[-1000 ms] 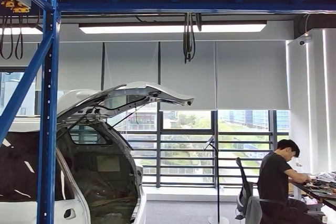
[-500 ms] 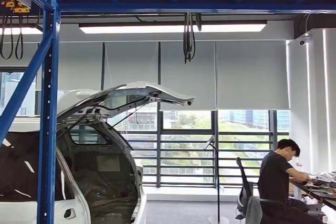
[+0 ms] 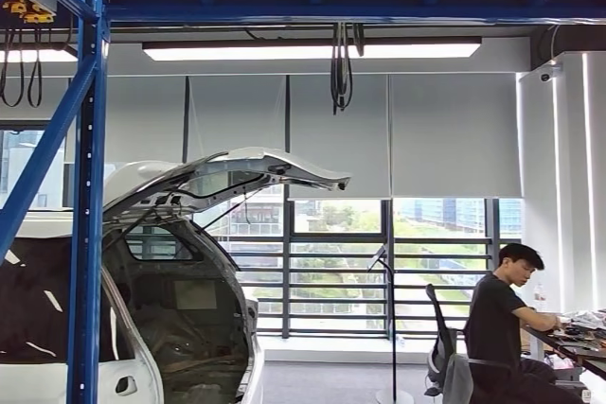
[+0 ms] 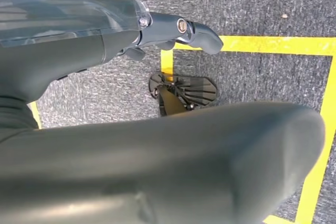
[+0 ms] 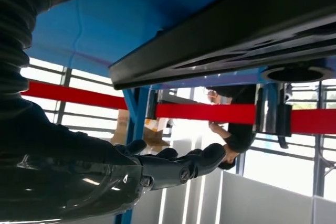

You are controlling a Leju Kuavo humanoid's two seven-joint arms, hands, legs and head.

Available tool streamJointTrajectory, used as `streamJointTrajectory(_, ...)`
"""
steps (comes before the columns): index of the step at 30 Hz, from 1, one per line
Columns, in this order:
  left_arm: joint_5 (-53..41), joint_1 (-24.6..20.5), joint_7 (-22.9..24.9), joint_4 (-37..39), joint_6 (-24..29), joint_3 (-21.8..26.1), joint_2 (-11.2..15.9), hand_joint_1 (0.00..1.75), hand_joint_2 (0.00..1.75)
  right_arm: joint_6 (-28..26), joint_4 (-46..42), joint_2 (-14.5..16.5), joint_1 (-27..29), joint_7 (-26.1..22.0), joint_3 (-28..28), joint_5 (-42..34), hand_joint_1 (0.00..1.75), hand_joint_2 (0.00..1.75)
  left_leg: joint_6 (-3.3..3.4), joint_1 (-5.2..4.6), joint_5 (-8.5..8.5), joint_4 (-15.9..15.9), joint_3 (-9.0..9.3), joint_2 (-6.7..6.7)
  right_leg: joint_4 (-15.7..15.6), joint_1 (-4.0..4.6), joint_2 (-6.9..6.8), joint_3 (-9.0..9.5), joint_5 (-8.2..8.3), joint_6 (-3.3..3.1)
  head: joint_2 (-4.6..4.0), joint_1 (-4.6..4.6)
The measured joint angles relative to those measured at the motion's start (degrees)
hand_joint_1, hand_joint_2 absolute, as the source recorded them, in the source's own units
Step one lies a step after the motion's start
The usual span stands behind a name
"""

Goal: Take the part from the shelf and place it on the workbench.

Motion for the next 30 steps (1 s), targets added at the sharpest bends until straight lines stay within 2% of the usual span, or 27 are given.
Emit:
streamJointTrajectory(8,-0.46,-0.04,-0.14,0.00,0.41,-0.55,0.05,0.00,0.00,-0.49,6.77,3.80,-3.57,-6.23,0.34,-3.01,0.01,1.75,-0.01,0.02,0.01,0.00,0.01,0.00,0.01,0.01,0.01,0.00,0.00,0.00,0.00,0.00)
streamJointTrajectory(12,-0.56,-0.04,-0.25,0.00,0.52,-0.58,0.07,0.00,0.00,-0.16,8.21,4.78,-4.29,-8.71,1.14,-5.74,1.75,1.75,-0.01,0.01,0.01,0.00,0.01,0.00,0.01,0.01,0.00,0.00,0.00,0.00,0.00,0.00)
streamJointTrajectory(18,-0.74,-0.03,-0.73,0.00,1.02,-0.62,0.10,0.00,0.00,0.01,9.04,5.19,-4.25,-10.49,2.21,-8.47,1.75,1.75,-0.01,0.00,0.01,0.00,0.02,0.00,0.00,0.01,0.00,0.00,0.00,0.00,0.00,0.00)
streamJointTrajectory(29,-1.56,0.09,-5.07,0.00,0.82,-1.86,0.09,0.00,0.00,-1.39,4.06,4.04,-0.70,-9.41,3.50,-7.67,1.75,1.75,0.00,-0.01,0.00,0.00,0.07,0.00,-0.01,0.01,0.00,0.03,0.00,0.00,0.00,0.00)
streamJointTrajectory(30,-1.54,0.09,-5.32,0.00,0.62,-1.94,0.09,0.00,0.44,-1.58,3.61,3.87,-0.31,-9.32,3.53,-7.60,1.75,1.75,0.00,-0.01,0.00,0.00,0.07,0.00,-0.01,0.01,0.00,0.03,0.00,0.00,0.00,0.00)
